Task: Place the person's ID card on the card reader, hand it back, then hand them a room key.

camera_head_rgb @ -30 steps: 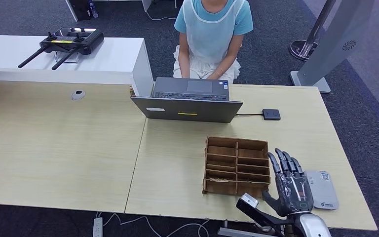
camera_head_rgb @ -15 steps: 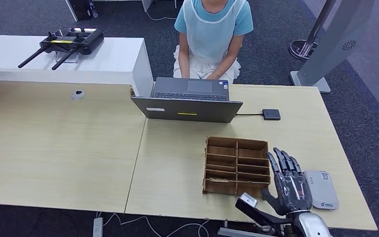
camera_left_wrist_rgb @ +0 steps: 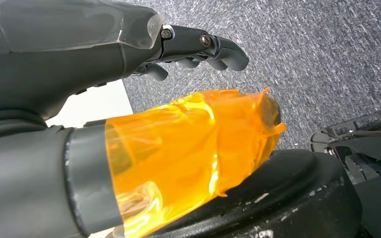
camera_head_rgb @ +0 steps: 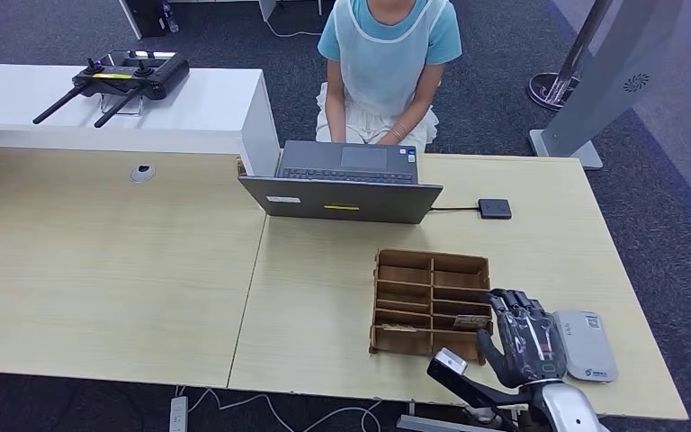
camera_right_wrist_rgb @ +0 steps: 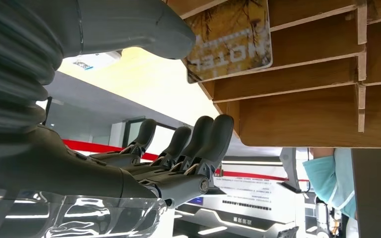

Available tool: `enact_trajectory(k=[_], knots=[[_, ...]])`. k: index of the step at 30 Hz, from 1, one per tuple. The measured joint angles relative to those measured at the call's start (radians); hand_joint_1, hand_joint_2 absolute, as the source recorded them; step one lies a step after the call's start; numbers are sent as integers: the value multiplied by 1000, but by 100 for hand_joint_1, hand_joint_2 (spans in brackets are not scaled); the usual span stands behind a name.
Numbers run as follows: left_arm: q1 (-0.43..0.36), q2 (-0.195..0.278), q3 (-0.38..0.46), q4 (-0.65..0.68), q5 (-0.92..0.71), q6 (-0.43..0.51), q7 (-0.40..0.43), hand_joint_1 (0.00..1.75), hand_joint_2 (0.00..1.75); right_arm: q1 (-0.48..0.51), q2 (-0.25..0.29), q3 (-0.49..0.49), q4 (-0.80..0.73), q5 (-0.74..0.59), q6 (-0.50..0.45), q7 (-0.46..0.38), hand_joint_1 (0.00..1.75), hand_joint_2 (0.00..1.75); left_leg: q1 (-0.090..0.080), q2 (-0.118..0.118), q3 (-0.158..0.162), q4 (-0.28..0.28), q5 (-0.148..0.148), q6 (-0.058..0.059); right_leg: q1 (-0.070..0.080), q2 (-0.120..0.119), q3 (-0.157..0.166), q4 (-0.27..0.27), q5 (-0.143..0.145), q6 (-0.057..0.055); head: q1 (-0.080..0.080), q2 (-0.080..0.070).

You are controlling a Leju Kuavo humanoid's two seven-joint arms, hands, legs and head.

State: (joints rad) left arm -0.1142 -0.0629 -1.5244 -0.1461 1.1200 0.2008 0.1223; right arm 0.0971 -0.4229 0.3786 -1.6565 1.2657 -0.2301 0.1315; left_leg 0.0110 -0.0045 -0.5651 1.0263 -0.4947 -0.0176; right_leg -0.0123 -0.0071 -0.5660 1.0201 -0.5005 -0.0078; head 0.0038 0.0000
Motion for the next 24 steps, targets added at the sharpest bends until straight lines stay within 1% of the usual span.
enact_trajectory(k=[4, 10, 14, 17, 24], knots=[[0, 0, 0, 0, 2, 1, -1, 0, 0, -4, 2, 0, 5, 0, 3, -2, 72, 175, 0, 0, 0, 0, 0, 0, 0, 0, 0, 0, 0, 0, 0, 0], [1, 0, 0, 0, 3, 2, -1, 0, 0, -6, 4, 1, 10, 0, 4, -4, 72, 175, 0, 0, 0, 0, 0, 0, 0, 0, 0, 0, 0, 0, 0, 0], [1, 0, 0, 0, 5, 3, -1, 0, 0, -7, 6, 1, 12, 0, 6, -5, 82, 175, 0, 0, 0, 0, 0, 0, 0, 0, 0, 0, 0, 0, 0, 0], [1, 0, 0, 0, 5, 5, -2, 0, 0, -10, 8, 2, 14, 0, 12, -7, 85, 175, 0, 0, 0, 0, 0, 0, 0, 0, 0, 0, 0, 0, 0, 0], [1, 0, 0, 0, 5, 8, -3, 0, 0, -15, 10, 7, 15, -1, 18, -14, 108, 175, 0, 0, 0, 0, 0, 0, 0, 0, 0, 0, 0, 0, 0, 0]])
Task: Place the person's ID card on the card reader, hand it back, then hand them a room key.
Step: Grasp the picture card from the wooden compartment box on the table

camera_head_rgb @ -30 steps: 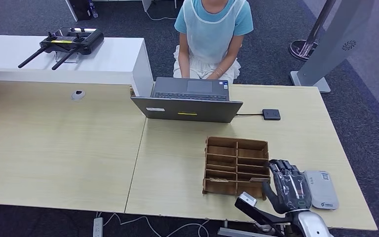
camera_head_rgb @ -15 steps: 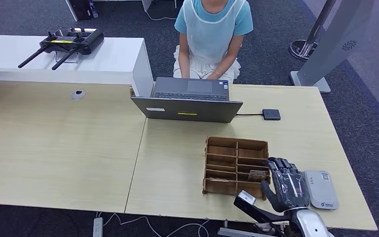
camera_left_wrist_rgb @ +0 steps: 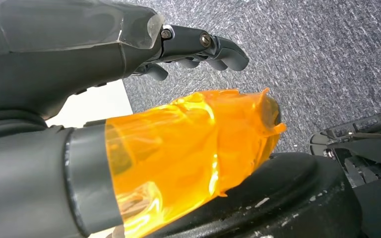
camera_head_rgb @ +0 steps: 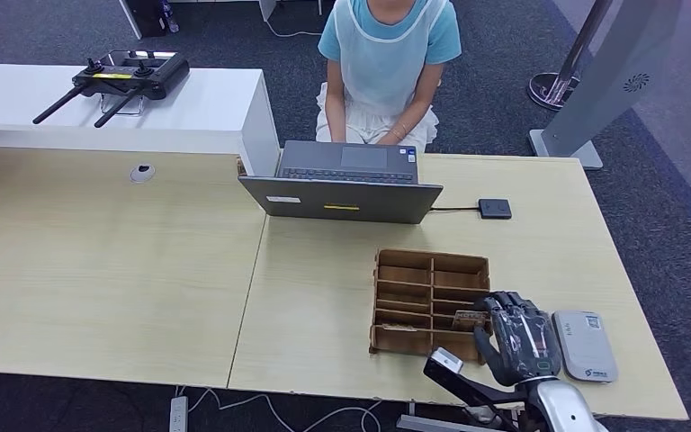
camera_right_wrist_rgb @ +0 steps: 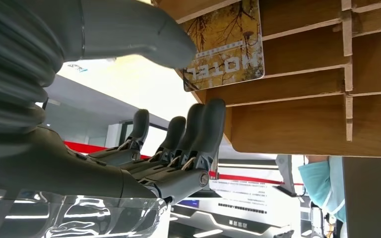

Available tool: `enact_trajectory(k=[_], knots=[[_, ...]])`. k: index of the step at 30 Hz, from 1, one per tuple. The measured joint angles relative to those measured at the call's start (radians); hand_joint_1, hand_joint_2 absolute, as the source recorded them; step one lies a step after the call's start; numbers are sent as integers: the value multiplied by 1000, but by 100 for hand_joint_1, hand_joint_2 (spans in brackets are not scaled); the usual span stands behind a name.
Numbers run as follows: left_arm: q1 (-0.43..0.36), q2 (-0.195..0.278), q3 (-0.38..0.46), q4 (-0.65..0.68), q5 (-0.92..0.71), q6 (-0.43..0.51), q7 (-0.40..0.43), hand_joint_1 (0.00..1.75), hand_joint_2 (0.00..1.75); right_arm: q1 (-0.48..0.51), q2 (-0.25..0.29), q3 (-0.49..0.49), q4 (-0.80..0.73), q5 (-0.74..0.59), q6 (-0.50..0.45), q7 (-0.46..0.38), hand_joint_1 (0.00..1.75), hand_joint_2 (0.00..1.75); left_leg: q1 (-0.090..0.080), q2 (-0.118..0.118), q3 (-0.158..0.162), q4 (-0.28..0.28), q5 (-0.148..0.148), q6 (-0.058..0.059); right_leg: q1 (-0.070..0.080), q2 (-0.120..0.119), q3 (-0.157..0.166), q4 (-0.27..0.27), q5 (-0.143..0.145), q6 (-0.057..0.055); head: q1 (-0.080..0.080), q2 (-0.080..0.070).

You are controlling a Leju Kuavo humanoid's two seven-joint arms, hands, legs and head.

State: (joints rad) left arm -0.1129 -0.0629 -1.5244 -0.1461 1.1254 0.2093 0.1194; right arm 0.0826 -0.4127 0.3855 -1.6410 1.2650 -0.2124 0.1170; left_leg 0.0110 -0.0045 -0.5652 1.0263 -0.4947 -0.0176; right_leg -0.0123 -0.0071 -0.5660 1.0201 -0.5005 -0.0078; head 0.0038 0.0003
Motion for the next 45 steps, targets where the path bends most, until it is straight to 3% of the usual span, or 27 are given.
enact_trajectory(k=[16, 31, 45], knots=[[0, -4, 0, 0, -2, 3, -7, 0, 0, -45, 21, 43, 51, 1, 21, -9, 102, 175, 0, 0, 0, 0, 0, 0, 0, 0, 0, 0, 0, 0, 0, 0], [1, -5, 0, 0, 2, 10, -13, 0, 0, -57, 27, 57, 63, 0, 12, -2, 124, 175, 0, 0, 0, 0, 0, 0, 0, 0, 0, 0, 0, 0, 0, 0], [3, -8, 0, 6, 5, 17, -16, 0, 0, -39, 27, 10, 9, -13, -18, -1, 118, 175, 0, 0, 0, 0, 0, 0, 0, 0, 0, 0, 0, 0, 0, 0]])
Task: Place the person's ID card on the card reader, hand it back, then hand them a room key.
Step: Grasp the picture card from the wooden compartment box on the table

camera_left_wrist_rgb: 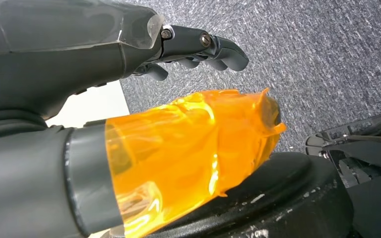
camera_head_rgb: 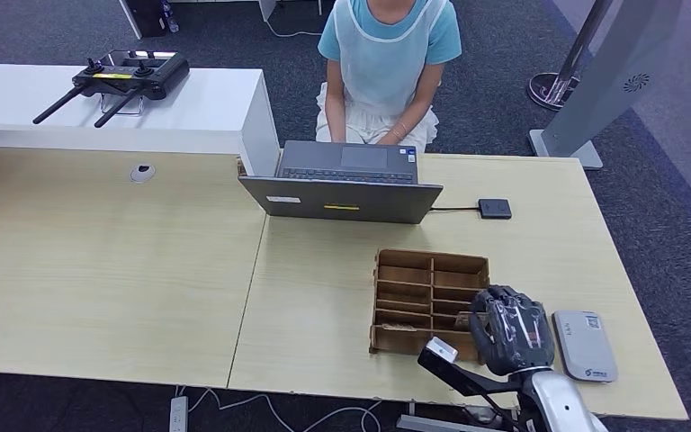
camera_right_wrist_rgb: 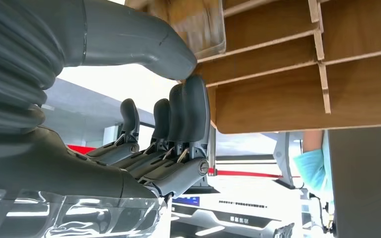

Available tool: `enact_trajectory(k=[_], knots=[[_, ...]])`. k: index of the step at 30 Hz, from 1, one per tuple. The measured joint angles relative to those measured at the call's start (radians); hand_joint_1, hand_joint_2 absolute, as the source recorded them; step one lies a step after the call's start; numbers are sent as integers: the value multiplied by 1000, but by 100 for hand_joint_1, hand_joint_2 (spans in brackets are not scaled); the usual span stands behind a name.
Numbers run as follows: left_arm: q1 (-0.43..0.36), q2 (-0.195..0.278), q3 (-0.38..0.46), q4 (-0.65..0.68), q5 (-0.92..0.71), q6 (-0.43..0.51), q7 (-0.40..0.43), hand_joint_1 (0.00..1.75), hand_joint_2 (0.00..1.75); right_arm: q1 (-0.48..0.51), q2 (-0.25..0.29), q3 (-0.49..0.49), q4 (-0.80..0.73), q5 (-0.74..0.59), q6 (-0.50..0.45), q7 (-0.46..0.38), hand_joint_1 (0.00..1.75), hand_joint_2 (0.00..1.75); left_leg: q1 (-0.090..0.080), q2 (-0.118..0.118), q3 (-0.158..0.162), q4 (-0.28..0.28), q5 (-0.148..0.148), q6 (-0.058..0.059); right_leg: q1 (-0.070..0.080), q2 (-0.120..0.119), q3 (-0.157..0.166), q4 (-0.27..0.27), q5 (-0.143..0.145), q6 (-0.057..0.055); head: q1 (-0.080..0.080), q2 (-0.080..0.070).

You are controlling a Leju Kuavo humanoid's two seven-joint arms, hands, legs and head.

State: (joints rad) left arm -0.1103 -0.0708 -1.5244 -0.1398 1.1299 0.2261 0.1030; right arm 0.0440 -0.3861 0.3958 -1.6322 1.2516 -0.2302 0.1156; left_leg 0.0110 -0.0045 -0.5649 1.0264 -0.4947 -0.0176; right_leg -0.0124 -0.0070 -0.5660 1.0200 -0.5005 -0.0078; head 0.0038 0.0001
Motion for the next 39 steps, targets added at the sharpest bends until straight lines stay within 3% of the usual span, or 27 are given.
enact_trajectory(k=[6, 18, 33, 39], knots=[[0, 0, 0, 1, 0, 3, -1, 0, 0, 4, 0, -5, -7, -2, -1, -4, 113, 175, 0, 0, 0, 0, 0, 0, 0, 0, 0, 0, 0, 0, 0, 0], [0, -1, 0, 1, -1, 6, -2, 0, 0, 5, 0, -10, -9, -6, 0, -13, 83, 175, 0, 0, 0, 0, 0, 0, 0, 0, 0, 0, 0, 0, 0, 0], [1, -1, 0, 1, -1, 10, -5, 0, 0, 5, 0, -11, -10, -18, 21, -20, 95, 175, 0, 0, 0, 0, 0, 0, 0, 0, 0, 0, 0, 0, 0, 0], [1, -2, 0, 1, -5, 10, -5, 0, 0, 4, 0, -2, 4, -18, 32, -20, 87, 175, 0, 0, 0, 0, 0, 0, 0, 0, 0, 0, 0, 0, 0, 0]])
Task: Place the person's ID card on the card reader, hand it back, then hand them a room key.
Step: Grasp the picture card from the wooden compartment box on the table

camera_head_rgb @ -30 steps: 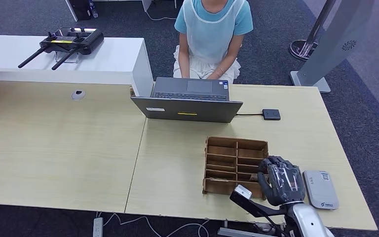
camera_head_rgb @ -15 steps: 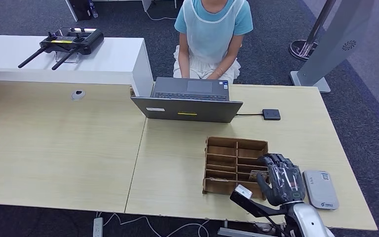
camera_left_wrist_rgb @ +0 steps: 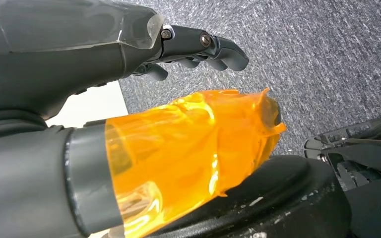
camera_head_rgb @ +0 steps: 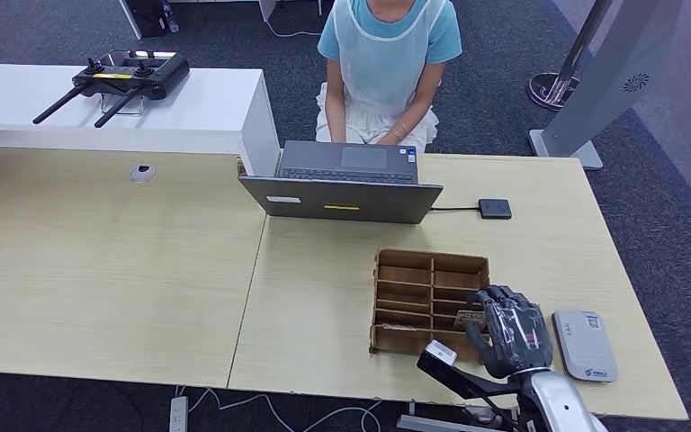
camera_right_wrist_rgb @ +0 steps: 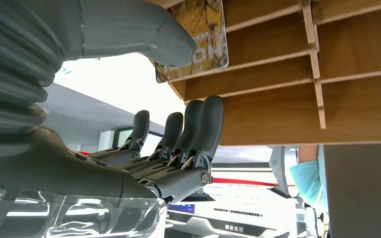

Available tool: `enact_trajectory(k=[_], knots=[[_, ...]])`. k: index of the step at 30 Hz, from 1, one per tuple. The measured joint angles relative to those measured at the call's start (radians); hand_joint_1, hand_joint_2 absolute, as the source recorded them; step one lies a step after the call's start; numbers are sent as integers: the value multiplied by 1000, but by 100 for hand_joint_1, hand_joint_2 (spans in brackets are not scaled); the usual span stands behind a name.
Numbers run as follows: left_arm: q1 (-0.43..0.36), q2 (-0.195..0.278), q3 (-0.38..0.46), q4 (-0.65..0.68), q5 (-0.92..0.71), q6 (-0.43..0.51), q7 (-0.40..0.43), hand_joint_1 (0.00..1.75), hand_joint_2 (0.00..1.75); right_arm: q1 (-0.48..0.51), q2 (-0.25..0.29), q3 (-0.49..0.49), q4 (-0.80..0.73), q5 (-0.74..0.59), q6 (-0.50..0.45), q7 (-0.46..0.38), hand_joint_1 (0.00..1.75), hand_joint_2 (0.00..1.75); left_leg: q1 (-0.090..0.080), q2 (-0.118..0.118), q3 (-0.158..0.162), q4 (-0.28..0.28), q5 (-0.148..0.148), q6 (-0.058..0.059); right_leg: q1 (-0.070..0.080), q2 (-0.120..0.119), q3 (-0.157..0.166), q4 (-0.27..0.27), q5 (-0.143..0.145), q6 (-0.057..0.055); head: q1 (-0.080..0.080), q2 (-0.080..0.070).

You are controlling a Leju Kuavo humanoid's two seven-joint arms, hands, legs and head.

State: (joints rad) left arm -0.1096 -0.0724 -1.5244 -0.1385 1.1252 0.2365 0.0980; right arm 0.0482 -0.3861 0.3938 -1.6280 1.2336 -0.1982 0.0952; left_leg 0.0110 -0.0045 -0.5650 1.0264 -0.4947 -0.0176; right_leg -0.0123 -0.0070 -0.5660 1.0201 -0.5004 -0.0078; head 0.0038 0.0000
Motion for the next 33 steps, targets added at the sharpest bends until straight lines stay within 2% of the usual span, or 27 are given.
enact_trajectory(k=[16, 23, 33], knots=[[0, 0, 0, 0, -11, 4, -5, 0, 0, -4, 0, 21, 39, 0, 3, -2, 95, 175, 0, 0, 0, 0, 0, 0, 0, 0, 0, 0, 0, 0, 0, 0], [1, 0, 0, 0, -13, 6, -8, 0, 0, -9, 1, 25, 44, 0, 3, -2, 134, 175, 0, 0, 0, 0, 0, 0, 0, 0, 0, 0, 0, 0, 0, 0], [1, 0, 0, 0, -13, 10, -10, 0, 0, -11, 1, 28, 45, 0, 3, -2, 147, 175, 0, 0, 0, 0, 0, 0, 0, 0, 0, 0, 0, 0, 0, 0]])
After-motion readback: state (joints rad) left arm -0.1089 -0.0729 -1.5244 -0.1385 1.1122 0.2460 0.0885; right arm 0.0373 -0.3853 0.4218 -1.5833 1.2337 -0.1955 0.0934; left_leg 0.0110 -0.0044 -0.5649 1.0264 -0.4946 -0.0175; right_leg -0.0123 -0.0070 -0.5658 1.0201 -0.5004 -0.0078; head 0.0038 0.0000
